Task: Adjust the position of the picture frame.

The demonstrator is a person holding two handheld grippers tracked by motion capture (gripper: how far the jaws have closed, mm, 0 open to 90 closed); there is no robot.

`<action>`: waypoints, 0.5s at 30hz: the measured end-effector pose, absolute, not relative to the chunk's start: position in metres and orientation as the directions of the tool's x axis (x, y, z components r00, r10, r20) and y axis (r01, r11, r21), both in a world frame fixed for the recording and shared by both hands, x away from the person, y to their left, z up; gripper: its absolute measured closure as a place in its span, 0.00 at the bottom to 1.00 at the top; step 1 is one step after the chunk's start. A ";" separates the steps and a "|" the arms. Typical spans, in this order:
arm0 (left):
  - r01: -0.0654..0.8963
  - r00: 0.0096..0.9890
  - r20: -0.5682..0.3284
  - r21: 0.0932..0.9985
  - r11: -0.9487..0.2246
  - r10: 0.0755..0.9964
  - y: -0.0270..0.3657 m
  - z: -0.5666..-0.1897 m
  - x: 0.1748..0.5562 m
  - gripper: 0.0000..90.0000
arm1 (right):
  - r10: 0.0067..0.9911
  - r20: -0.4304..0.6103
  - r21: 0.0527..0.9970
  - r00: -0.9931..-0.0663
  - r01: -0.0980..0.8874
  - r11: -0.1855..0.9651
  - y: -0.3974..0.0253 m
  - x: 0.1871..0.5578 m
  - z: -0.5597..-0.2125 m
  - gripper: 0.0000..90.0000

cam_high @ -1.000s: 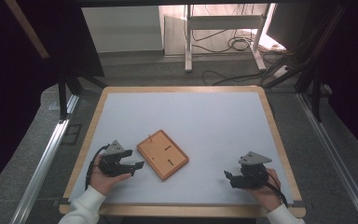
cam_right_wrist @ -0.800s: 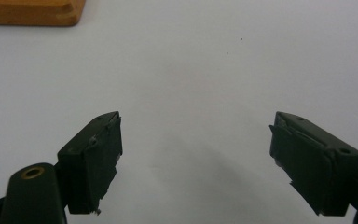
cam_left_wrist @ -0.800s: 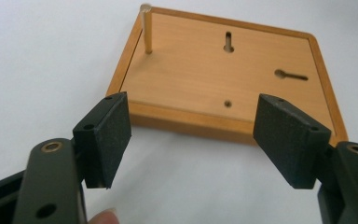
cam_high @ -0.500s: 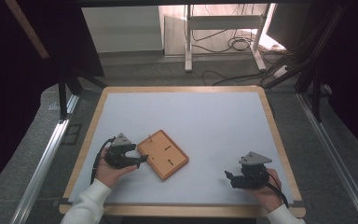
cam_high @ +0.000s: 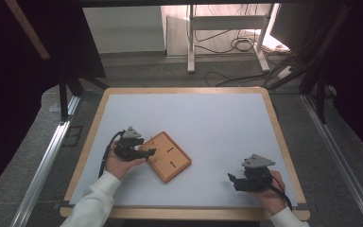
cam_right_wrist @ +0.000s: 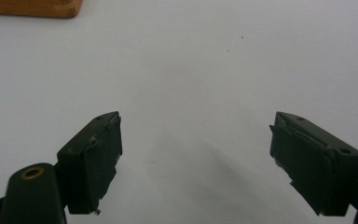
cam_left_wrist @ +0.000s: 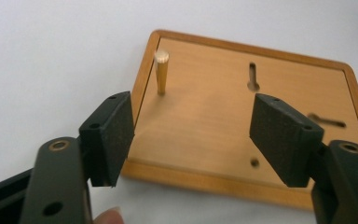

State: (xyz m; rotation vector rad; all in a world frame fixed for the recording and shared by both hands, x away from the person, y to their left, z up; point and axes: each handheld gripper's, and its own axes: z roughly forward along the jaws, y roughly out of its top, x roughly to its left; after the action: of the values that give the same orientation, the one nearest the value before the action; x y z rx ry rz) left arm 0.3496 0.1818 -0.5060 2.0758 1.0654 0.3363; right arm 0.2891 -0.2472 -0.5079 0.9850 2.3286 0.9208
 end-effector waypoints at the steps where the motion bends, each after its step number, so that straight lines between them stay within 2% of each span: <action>1: 0.579 0.616 -0.105 0.732 -0.359 0.780 0.182 -0.506 0.350 0.35 | 0.751 -0.139 0.722 -0.645 0.453 0.523 -0.247 0.289 -0.508 0.19; 8: 0.589 0.598 -0.099 0.728 -0.351 0.795 0.174 -0.510 0.369 0.45 | 0.753 -0.143 0.722 -0.642 0.453 0.523 -0.249 0.289 -0.508 0.19; 15: 0.569 0.611 -0.074 0.733 -0.373 0.788 0.168 -0.519 0.377 0.63 | 0.764 -0.148 0.722 -0.628 0.459 0.517 -0.252 0.288 -0.507 0.19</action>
State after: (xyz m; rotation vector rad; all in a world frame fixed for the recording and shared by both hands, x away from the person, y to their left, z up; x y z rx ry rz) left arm 0.3773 0.1685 -0.5194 2.0874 1.0654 0.3739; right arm 0.2880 -0.2523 -0.5071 1.0009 2.3094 0.9072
